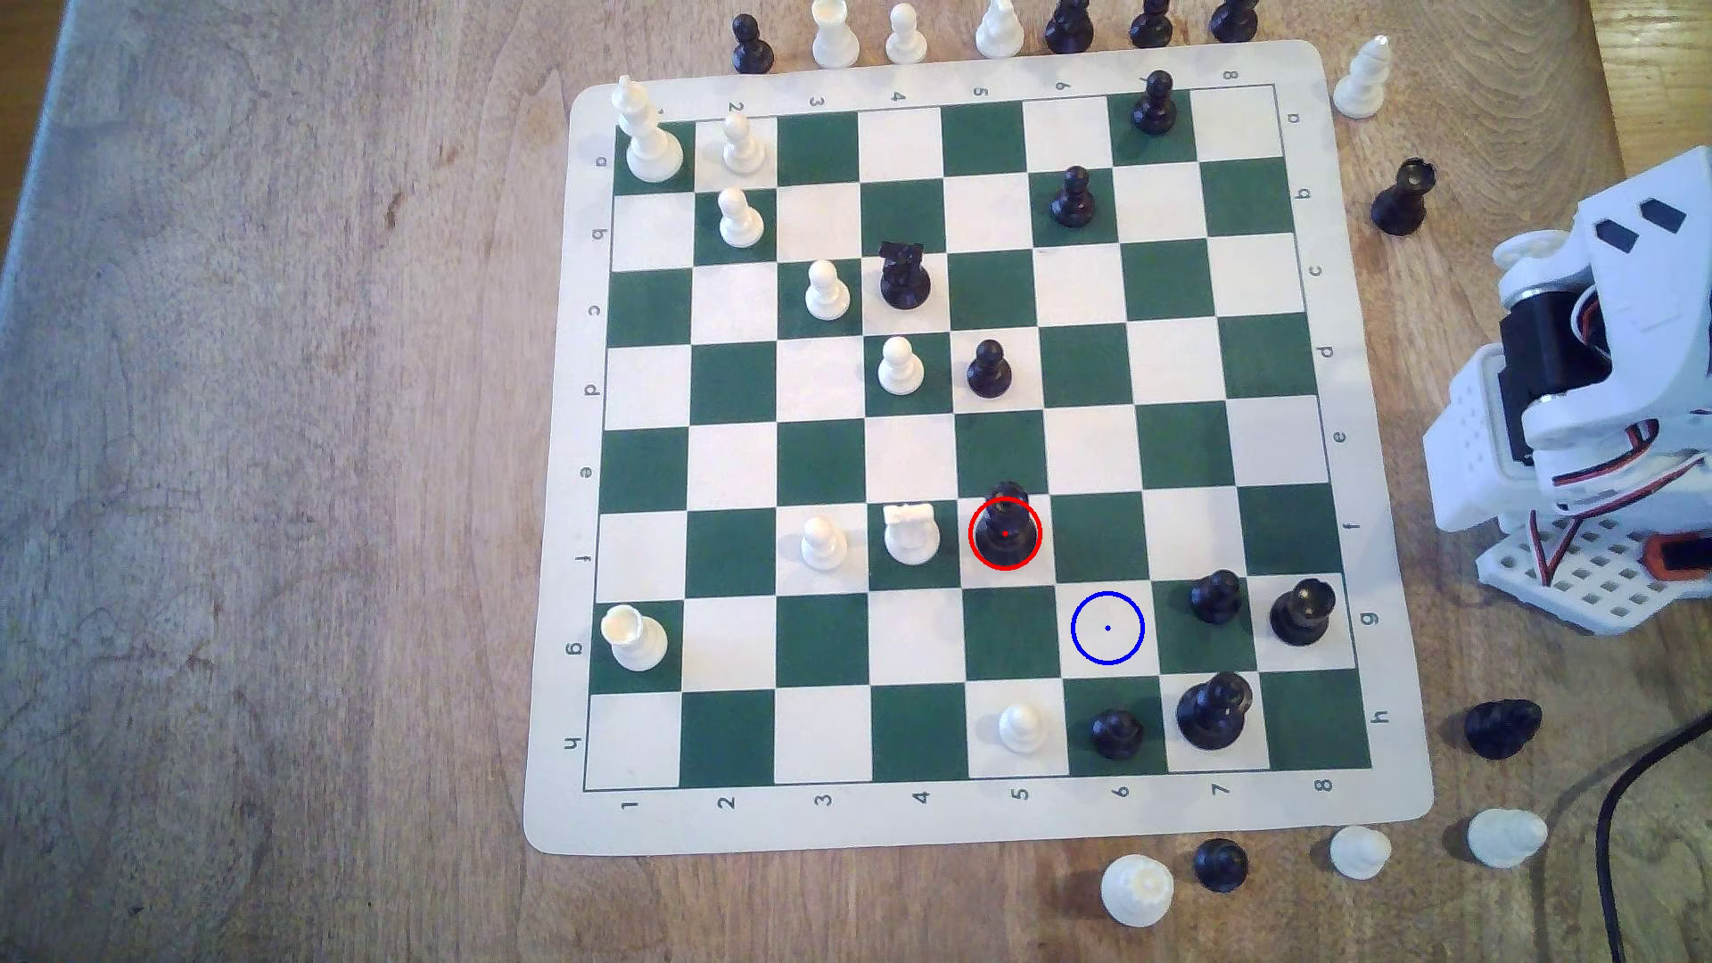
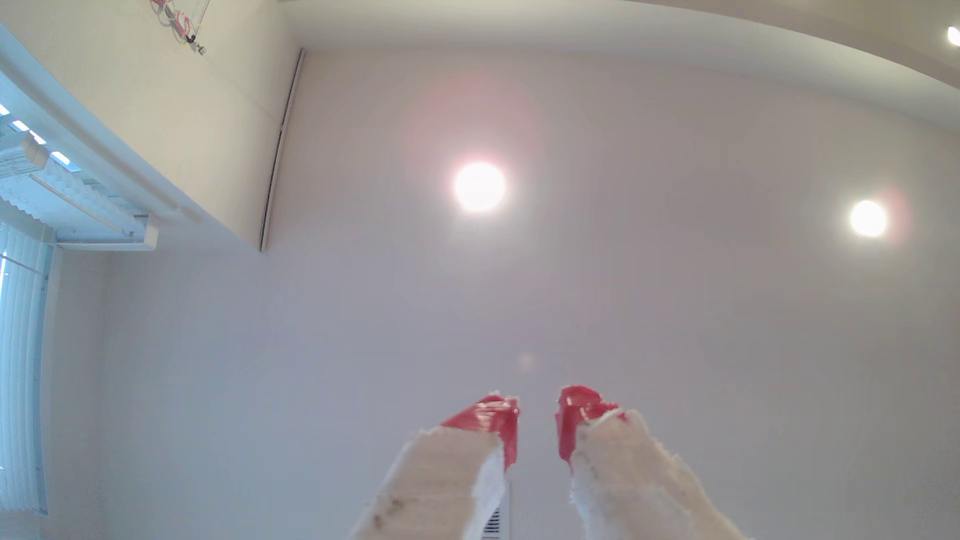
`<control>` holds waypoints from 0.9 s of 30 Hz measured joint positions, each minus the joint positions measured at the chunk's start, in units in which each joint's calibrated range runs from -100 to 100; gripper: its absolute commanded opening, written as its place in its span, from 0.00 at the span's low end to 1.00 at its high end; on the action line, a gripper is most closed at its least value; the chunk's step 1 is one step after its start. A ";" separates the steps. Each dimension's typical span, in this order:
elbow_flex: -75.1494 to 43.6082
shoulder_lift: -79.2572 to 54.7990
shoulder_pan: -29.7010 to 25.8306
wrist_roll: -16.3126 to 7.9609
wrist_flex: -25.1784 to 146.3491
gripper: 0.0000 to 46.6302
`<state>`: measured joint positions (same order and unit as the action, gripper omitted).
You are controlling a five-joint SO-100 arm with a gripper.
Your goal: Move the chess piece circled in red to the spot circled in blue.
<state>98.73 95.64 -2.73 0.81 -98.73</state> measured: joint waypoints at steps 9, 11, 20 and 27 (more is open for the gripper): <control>0.00 -0.08 1.40 0.00 7.17 0.09; 0.00 -0.08 2.58 0.00 12.99 0.09; -5.15 -0.08 5.75 0.00 56.10 0.09; -16.27 -0.42 6.86 -0.10 101.91 0.08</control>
<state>82.47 95.22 4.13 0.71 3.19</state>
